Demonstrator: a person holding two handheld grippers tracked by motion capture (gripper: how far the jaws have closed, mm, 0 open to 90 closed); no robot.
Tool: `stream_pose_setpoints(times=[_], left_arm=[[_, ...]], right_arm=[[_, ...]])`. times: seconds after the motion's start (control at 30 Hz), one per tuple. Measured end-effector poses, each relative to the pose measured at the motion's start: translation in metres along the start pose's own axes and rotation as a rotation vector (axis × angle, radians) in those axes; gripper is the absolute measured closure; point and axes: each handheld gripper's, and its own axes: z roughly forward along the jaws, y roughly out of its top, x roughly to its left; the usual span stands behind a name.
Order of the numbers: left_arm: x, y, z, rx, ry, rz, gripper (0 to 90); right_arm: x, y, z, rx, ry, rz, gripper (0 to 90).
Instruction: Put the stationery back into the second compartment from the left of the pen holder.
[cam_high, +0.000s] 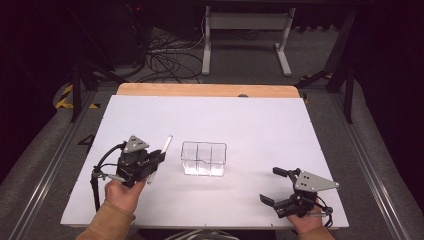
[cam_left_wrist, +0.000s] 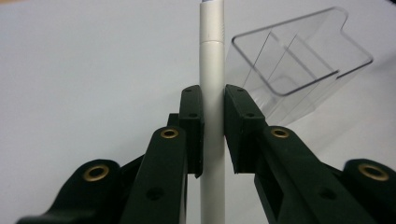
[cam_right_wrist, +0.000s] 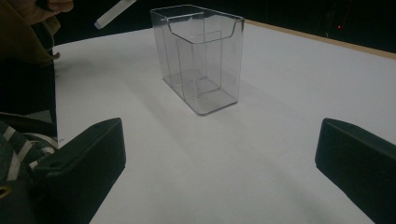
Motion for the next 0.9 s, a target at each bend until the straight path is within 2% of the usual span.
stream_pose_setpoints(times=[0.07,0.3,0.47,0.67,0.8,0.9], left_arm=[[0.000,0.002,-0.002,-0.024,0.008,0.007,78.4],[0.002,0.010,-0.009,-0.110,-0.028,0.016,78.4],[-0.001,0.018,-0.012,-0.164,-0.023,0.022,78.4],[-0.011,0.033,-0.014,-0.208,-0.034,0.062,78.4],[-0.014,0.037,-0.015,-0.240,-0.058,0.085,78.3],[-0.015,0.039,-0.013,-0.262,-0.097,0.099,78.3]], right_arm=[[0.000,0.000,0.000,0.000,0.001,0.000,2.4],[0.000,0.000,0.000,0.000,0.001,-0.001,2.4],[0.000,0.000,0.001,0.003,0.001,0.001,2.4],[0.001,0.000,0.001,0.003,0.003,0.002,2.4],[0.000,-0.001,0.001,0.005,0.003,0.001,2.4],[0.001,-0.001,0.001,0.003,0.005,0.002,2.4]])
